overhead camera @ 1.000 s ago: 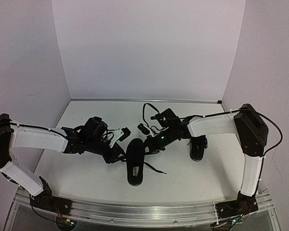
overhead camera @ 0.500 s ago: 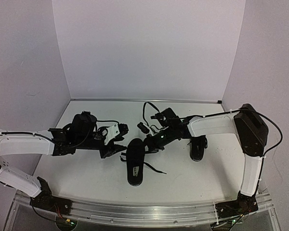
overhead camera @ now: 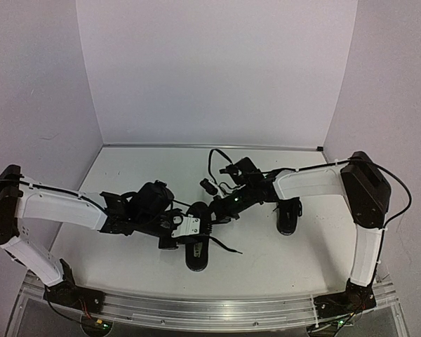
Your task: Tie the shoes
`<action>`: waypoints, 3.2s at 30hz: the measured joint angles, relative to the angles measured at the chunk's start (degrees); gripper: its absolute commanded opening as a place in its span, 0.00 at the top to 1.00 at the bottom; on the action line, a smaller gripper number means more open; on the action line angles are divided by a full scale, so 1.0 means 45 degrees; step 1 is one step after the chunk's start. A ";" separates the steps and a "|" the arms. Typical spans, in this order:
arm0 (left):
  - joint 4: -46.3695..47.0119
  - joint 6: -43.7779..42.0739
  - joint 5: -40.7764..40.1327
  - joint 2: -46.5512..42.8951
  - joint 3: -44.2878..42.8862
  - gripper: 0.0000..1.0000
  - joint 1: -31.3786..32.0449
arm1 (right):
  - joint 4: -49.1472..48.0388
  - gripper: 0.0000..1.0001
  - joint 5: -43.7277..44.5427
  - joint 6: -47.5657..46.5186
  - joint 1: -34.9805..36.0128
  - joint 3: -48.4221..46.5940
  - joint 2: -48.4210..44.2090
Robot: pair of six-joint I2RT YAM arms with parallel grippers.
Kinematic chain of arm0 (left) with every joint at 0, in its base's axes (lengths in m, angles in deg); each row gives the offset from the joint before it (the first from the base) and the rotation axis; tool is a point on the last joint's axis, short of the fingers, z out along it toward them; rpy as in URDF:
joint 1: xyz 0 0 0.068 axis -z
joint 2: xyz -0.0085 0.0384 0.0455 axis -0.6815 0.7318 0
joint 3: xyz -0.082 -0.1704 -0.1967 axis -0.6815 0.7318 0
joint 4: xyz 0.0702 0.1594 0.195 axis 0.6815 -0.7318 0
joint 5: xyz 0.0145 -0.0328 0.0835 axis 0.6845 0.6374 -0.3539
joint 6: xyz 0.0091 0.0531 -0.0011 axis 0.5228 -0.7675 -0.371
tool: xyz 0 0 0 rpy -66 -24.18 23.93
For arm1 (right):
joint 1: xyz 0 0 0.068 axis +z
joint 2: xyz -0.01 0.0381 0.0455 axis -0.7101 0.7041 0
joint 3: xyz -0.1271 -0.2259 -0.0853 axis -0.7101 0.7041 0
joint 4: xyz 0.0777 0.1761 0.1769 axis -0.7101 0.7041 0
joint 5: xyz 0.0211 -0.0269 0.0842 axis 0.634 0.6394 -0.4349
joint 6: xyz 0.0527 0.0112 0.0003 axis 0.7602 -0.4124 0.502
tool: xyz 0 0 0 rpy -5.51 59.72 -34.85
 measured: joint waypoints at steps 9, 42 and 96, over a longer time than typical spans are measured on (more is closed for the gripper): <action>-0.0067 -0.0396 -0.0564 0.0837 -0.0589 0.73 0.0005 | -0.0010 1.00 -0.0005 0.0000 0.0000 0.0000 0.0000; -0.0020 -0.0233 -0.1626 0.0670 -0.0663 1.00 0.0005 | -0.0039 1.00 -0.0024 0.0009 0.0000 0.0000 0.0000; 0.5134 0.3884 -0.2941 0.1932 0.1166 1.00 0.0005 | -0.0895 0.81 -0.0813 0.0757 -0.0091 0.0250 0.0083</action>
